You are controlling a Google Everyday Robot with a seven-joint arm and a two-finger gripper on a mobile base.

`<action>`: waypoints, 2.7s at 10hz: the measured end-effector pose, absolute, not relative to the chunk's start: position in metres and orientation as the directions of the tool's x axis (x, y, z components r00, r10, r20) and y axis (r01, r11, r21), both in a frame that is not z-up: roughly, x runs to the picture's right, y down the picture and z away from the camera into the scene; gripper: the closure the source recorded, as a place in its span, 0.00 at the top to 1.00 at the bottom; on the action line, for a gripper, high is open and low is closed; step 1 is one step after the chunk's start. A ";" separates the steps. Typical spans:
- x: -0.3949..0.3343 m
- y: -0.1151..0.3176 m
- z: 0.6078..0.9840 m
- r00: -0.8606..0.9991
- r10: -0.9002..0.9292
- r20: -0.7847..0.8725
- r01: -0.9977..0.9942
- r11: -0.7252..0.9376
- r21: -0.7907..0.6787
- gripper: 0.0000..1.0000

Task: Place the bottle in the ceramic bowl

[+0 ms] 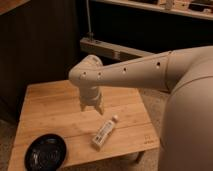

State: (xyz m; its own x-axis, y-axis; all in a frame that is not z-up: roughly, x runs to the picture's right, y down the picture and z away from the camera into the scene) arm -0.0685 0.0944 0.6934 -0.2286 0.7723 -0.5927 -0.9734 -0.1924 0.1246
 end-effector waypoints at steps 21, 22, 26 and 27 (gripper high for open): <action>0.027 0.141 0.697 0.012 0.844 -0.536 -0.990 -0.066 -0.125 0.65; 0.021 0.146 0.703 -0.013 0.837 -0.548 -0.991 -0.083 -0.103 0.65; 0.016 0.170 0.731 -0.053 0.815 -0.578 -0.989 -0.124 -0.085 0.65; 0.018 0.177 0.739 -0.059 0.810 -0.583 -0.987 -0.133 -0.085 0.65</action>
State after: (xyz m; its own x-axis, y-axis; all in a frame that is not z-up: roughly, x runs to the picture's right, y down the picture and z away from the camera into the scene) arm 0.0184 0.1766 0.7389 -0.0590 0.8101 -0.5833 -0.9874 -0.1332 -0.0852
